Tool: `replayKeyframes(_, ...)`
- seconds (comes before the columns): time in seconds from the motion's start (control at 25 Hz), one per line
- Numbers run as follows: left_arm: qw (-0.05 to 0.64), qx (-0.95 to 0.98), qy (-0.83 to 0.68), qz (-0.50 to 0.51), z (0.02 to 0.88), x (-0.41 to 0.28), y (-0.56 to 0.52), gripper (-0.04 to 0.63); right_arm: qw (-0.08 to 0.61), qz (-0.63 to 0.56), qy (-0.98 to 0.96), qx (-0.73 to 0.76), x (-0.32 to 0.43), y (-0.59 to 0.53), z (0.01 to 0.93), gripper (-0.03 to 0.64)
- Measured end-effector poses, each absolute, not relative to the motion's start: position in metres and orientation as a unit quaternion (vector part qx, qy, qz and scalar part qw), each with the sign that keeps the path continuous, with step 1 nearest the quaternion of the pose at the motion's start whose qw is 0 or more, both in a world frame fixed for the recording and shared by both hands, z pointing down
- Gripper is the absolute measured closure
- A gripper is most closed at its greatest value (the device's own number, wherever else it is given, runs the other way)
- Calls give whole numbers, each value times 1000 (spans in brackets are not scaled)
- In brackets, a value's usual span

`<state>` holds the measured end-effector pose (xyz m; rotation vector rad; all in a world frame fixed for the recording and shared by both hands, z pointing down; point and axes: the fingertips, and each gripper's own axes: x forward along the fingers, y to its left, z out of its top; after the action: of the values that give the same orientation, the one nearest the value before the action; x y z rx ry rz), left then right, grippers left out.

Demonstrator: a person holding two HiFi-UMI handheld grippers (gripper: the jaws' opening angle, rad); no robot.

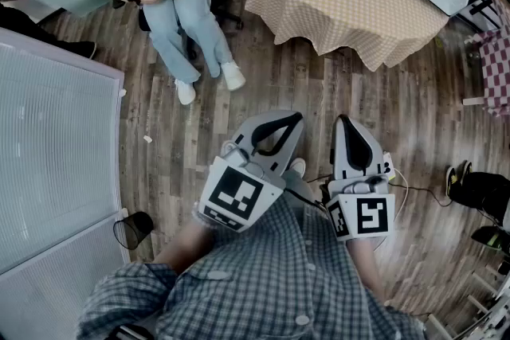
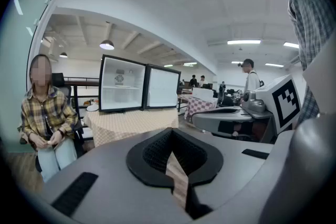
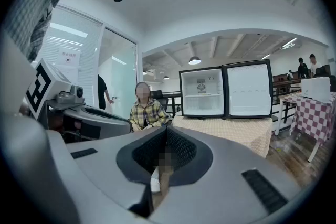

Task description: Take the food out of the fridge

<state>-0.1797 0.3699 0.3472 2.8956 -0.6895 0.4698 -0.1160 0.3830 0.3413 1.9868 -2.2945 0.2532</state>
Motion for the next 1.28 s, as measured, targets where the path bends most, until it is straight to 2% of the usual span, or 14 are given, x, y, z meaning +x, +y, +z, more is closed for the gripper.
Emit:
replayKeyframes(0.2, 62, 959, -227, 156, 347, -185, 349, 589, 28, 102, -745, 659, -115, 366, 340, 607)
replayKeyframes(0.96, 56, 971, -187, 140, 348, -196, 310, 589, 24, 92, -688, 720, -104, 349, 341, 607)
replayKeyframes(1.28, 62, 971, -191, 131, 345, -171, 287, 589, 30, 90, -687, 721, -77, 329, 343, 607)
